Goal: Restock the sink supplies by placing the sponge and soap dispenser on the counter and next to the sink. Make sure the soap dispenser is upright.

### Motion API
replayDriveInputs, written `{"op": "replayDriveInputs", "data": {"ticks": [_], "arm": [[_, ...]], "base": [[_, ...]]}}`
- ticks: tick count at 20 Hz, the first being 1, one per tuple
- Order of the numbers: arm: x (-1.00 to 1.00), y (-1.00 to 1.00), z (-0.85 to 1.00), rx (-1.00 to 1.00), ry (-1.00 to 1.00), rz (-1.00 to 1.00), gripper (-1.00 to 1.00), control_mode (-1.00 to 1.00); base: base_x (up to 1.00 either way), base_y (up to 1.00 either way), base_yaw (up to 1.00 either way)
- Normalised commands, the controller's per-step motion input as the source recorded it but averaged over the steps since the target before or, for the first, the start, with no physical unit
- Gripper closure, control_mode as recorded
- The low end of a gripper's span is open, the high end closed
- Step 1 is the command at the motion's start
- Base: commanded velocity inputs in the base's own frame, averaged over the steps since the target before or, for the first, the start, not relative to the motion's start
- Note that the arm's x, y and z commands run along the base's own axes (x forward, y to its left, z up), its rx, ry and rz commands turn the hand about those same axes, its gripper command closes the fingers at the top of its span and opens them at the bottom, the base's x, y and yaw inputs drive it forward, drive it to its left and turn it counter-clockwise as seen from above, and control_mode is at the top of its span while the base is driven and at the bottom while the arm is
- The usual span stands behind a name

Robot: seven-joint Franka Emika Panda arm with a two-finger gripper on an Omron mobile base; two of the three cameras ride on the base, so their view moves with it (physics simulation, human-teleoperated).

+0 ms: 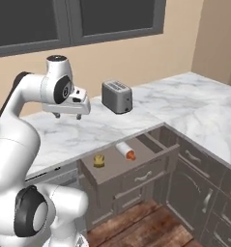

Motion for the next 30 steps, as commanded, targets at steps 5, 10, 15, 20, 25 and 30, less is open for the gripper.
{"op": "replayDriveInputs", "data": {"ticks": [5, 10, 15, 20, 25, 30], "arm": [[0.0, 0.0, 0.0, 0.0, 0.0, 0.0, -1.0, 1.0], [0.0, 0.0, 0.0, 0.0, 0.0, 0.0, -1.0, 1.0], [0.0, 0.0, 0.0, 0.0, 0.0, 0.0, -1.0, 1.0], [0.0, 0.0, 0.0, 0.0, 0.0, 0.0, -1.0, 1.0], [0.0, 0.0, 0.0, 0.0, 0.0, 0.0, -1.0, 1.0], [0.0, 0.0, 0.0, 0.0, 0.0, 0.0, -1.0, 1.0]], "base": [[-0.09, 0.05, -0.34], [-0.11, 0.06, -0.34], [-0.07, 0.38, -0.25], [0.0, 0.65, -0.12], [-0.06, 0.01, -0.42], [-0.06, 0.24, -0.45]]}}
